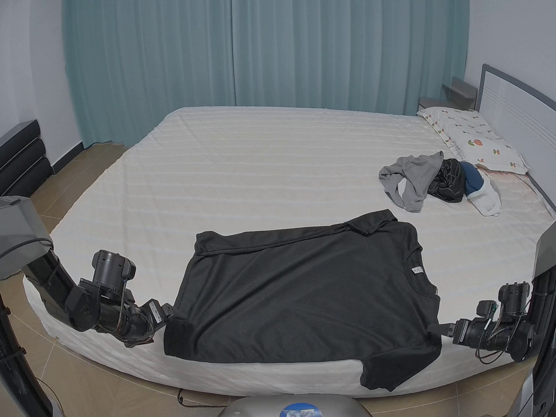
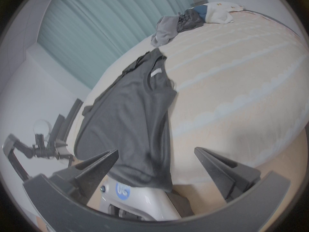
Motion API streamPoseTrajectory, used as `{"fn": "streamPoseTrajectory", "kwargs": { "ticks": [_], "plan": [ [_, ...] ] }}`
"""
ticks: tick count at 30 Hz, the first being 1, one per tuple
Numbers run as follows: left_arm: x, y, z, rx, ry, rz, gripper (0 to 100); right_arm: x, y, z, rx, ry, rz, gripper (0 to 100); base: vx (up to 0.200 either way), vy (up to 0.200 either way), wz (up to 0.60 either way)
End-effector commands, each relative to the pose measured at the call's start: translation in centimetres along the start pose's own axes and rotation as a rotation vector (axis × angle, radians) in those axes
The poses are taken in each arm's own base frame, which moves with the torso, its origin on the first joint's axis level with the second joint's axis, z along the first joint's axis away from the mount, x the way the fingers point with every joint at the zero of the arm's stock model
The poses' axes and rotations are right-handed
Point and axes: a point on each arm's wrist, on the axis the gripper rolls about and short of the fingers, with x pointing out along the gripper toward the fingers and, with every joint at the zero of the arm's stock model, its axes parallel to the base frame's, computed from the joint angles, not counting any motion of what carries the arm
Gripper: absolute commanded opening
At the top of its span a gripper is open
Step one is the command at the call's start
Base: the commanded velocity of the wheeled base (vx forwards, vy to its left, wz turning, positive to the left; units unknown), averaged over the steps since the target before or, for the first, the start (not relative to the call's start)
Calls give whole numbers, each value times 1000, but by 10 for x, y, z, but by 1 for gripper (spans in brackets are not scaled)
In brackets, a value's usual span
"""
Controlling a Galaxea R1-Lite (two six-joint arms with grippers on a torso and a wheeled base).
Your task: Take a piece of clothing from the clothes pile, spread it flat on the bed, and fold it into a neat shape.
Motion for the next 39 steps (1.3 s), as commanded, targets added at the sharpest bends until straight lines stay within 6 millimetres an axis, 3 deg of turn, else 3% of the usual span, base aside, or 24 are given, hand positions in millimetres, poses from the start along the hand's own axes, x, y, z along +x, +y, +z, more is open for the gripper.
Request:
{"fn": "streamPoseTrajectory", "kwargs": {
  "ticks": [1,7,14,20,24,28,39],
  "plan": [
    [-4,-4,7,-31,-28,-24,100,-1,3,22,46,-127,32,100,0,0,0],
    [-4,-4,12,-42,-39,-28,100,-2,5,35,82,-193,53,100,167,0,0],
    [-3,-3,12,-43,-36,-26,100,1,3,35,89,-189,52,100,200,0,0],
    [-3,-4,13,-45,-39,-30,100,2,2,38,111,-199,58,100,0,0,0],
    [-3,-13,21,-57,-67,-58,100,4,2,41,141,-208,65,100,0,0,0],
    [-4,-35,44,-100,-133,-128,100,6,2,41,164,-204,69,100,0,0,0],
    [63,-64,82,-69,-167,-142,100,12,-1,41,179,-194,67,100,0,0,0]
  ]
}}
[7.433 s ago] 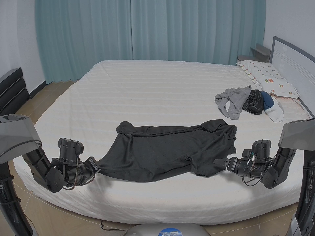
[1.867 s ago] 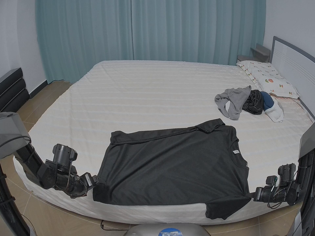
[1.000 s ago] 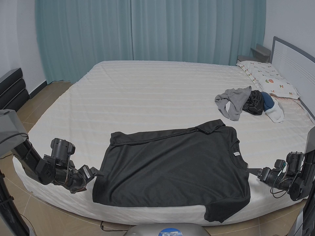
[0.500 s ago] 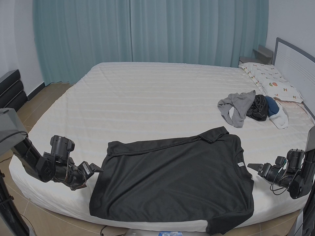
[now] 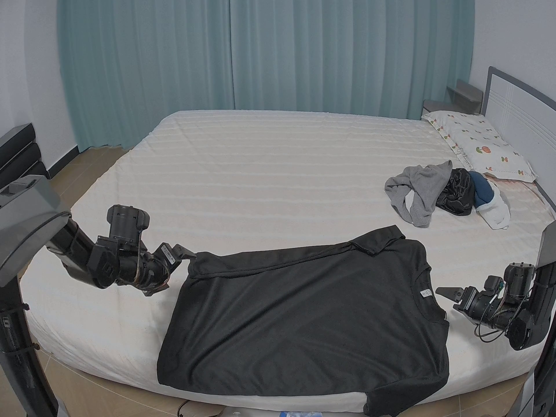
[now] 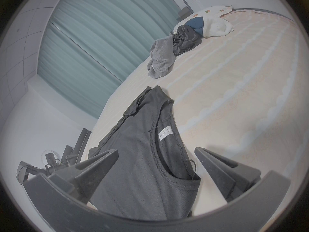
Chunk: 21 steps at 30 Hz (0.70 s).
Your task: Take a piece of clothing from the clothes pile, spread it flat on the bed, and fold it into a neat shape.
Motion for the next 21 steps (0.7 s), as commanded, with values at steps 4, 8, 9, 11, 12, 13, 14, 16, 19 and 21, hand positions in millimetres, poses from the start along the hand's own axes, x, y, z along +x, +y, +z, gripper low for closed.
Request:
{"fn": "streamPoseTrajectory", "kwargs": {
  "ticks": [4,8,9,11,12,13,14,16,19,21],
  "plan": [
    [56,-8,0,27,20,1,100,5,-4,-1,8,9,-4,100,0,0,0],
    [69,-15,4,61,8,-17,100,5,-4,-1,8,6,-6,100,0,0,0],
    [71,-16,4,64,8,-15,100,5,-4,-1,8,6,-6,100,0,0,0],
    [75,-17,4,69,9,-16,100,6,-4,-1,9,8,-7,100,0,0,0],
    [76,-17,5,67,9,-16,100,6,-4,-1,8,6,-6,100,0,0,0],
    [79,-17,6,67,7,-12,0,6,-4,0,7,5,-5,100,0,0,0],
    [81,-16,7,66,7,-6,0,6,-4,0,7,4,-5,100,0,0,0],
    [84,-15,10,61,-13,10,0,7,-4,1,5,2,-3,100,0,0,0],
    [85,-15,14,60,-34,19,0,8,-4,2,2,-4,0,100,0,0,0],
    [84,-17,21,55,-73,24,0,9,-2,9,-9,-35,11,100,0,0,0]
  ]
}}
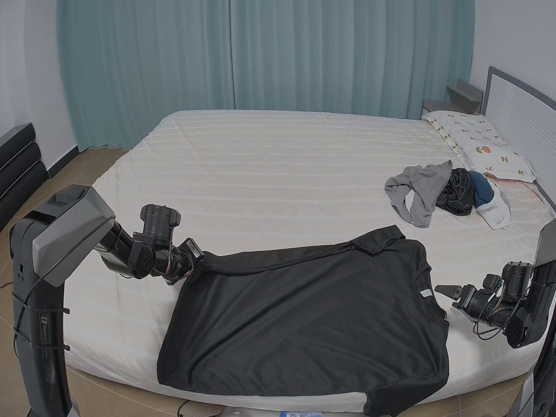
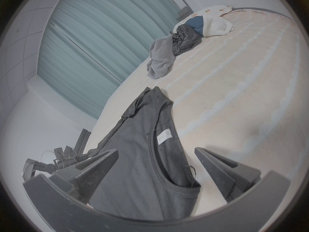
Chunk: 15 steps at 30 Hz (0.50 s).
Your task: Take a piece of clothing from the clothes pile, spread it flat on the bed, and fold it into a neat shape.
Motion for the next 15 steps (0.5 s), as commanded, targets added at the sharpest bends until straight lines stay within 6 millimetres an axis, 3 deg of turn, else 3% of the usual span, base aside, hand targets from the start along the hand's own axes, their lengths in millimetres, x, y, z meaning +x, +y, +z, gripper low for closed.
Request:
{"fn": "streamPoseTrajectory", "kwargs": {
  "ticks": [1,9,13,14,15],
  "plan": [
    [4,1,6,-7,-30,9,0,2,2,8,-13,-32,13,100,0,0,0],
    [-8,-15,40,-19,-169,-21,0,23,10,29,-53,-106,59,100,0,0,0],
    [-8,-25,49,-16,-192,-41,0,51,17,46,-75,-118,73,100,0,0,0],
    [-9,-30,54,-15,-203,-50,0,66,25,53,-83,-116,67,100,0,0,0],
    [-9,-30,54,-16,-203,-50,0,67,26,53,-84,-115,68,100,0,0,0]
  ]
}}
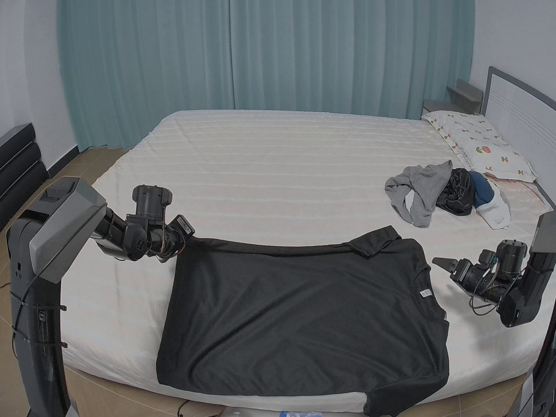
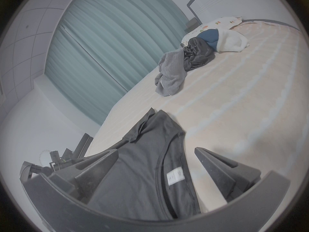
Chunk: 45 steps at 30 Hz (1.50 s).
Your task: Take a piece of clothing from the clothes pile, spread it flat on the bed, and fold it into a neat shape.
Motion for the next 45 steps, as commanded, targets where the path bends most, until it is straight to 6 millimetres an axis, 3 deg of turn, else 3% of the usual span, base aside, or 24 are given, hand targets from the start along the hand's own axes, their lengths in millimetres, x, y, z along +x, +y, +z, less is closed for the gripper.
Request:
{"fn": "streamPoseTrajectory", "kwargs": {
  "ticks": [1,7,14,23,27,28,37,45],
  "plan": [
    [-1,-19,19,-3,-50,-41,0,47,15,17,-31,-4,6,100,0,0,0],
    [3,-31,22,2,-44,-49,0,98,22,35,-29,46,-6,100,0,0,0],
    [4,-32,22,2,-46,-49,0,145,10,42,-27,63,-15,100,0,0,0],
    [12,-24,19,-1,-33,-27,0,173,2,39,-8,127,-47,100,0,0,0],
    [12,-24,19,-1,-33,-27,0,175,3,41,-5,130,-47,100,0,0,0],
    [11,-25,19,-1,-33,-27,0,175,4,41,-4,131,-48,0,0,0,0],
    [13,-20,21,0,-28,-9,0,173,4,53,-8,89,-34,0,0,0,0],
    [27,-12,27,-2,-44,-3,0,181,15,76,-25,-40,-25,0,0,0,0]
  ]
}}
